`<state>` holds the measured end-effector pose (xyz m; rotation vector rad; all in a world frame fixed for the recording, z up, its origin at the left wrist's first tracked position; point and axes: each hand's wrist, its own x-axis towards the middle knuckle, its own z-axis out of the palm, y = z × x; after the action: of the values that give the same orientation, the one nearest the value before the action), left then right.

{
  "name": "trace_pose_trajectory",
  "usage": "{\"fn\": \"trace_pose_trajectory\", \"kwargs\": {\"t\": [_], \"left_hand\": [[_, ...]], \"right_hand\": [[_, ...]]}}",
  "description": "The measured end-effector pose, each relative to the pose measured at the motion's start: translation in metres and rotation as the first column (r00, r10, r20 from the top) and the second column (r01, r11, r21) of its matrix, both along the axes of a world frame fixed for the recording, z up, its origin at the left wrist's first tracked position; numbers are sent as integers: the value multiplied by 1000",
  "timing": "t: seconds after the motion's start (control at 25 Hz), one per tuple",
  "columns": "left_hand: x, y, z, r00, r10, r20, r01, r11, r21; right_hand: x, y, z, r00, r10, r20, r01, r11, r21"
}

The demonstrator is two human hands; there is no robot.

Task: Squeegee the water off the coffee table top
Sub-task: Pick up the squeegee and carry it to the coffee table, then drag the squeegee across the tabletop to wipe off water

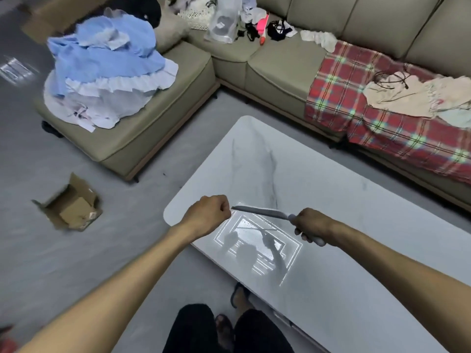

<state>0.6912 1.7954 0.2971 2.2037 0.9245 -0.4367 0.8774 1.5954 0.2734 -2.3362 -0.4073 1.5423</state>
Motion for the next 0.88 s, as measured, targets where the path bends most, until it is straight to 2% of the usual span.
{"fn": "trace_pose_trajectory", "kwargs": {"t": [0.16, 0.36, 0.48, 0.64, 0.76, 0.88], "left_hand": [[31, 78, -31, 997, 73, -9, -74, 994, -86], [87, 161, -123, 951, 275, 139, -265, 960, -87], [116, 215, -206, 974, 204, 94, -203, 979, -18], [140, 268, -305, 1000, -9, -23, 11, 997, 83], [146, 287, -359, 987, -146, -63, 152, 983, 99], [143, 285, -384, 985, -161, -55, 164, 984, 67]], "right_hand": [[35, 73, -15, 989, -127, 78, 124, 991, 48], [77, 154, -82, 981, -172, 85, 169, 985, 38], [104, 207, -142, 961, -99, 260, 93, 995, 36], [166, 295, -200, 817, -7, 576, -20, 999, 40], [213, 354, -242, 721, 41, 692, -54, 999, -3], [237, 392, -273, 714, 28, 700, -29, 1000, -11]]}}
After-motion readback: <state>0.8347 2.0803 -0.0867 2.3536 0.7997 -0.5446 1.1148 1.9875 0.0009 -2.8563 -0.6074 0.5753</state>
